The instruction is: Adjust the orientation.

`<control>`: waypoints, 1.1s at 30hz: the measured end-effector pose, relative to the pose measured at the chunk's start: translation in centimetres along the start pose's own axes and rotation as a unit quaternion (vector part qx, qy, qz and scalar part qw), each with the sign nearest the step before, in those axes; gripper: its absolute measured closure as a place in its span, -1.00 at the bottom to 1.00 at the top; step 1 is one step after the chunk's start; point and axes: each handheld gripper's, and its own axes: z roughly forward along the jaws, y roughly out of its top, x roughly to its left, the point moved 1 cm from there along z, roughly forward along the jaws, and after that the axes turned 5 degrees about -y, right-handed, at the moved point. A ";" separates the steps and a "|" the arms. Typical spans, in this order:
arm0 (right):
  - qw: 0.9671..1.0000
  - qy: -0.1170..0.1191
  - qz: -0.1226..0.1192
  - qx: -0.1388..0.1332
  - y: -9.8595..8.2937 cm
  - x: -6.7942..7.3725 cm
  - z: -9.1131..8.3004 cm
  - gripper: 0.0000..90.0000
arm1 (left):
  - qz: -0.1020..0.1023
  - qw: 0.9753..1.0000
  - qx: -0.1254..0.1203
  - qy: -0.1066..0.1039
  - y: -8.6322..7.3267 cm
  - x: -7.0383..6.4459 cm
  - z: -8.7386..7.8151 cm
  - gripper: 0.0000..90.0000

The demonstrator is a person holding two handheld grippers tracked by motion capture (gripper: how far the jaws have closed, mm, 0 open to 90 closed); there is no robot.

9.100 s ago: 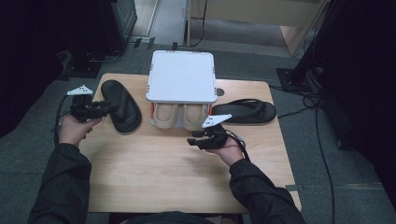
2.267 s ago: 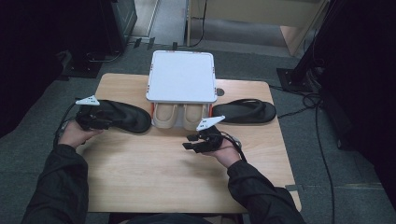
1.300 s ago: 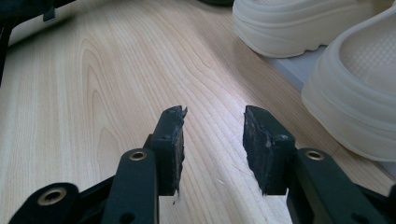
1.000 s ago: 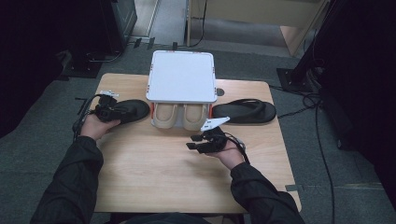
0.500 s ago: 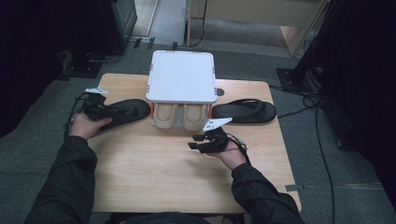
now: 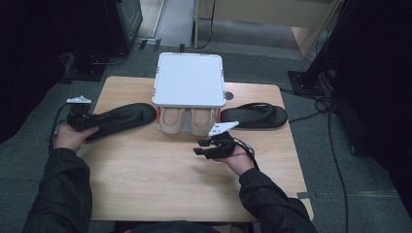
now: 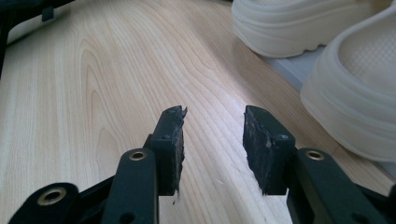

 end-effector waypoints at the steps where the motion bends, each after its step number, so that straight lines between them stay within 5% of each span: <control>1: 1.000 0.002 -0.001 0.002 0.1 0.0 0.1 0.30 | -0.003 1.000 0.004 0.002 -0.3 0.2 0.0 0.67; 13: 1.000 0.012 -0.006 0.007 0.6 0.2 0.7 0.30 | -0.008 0.999 0.026 -0.017 -1.2 0.1 0.9 0.70; 33: 1.000 0.013 -0.009 0.006 0.6 0.2 0.8 0.30 | 0.054 0.992 0.070 -0.090 0.1 -4.8 4.9 0.66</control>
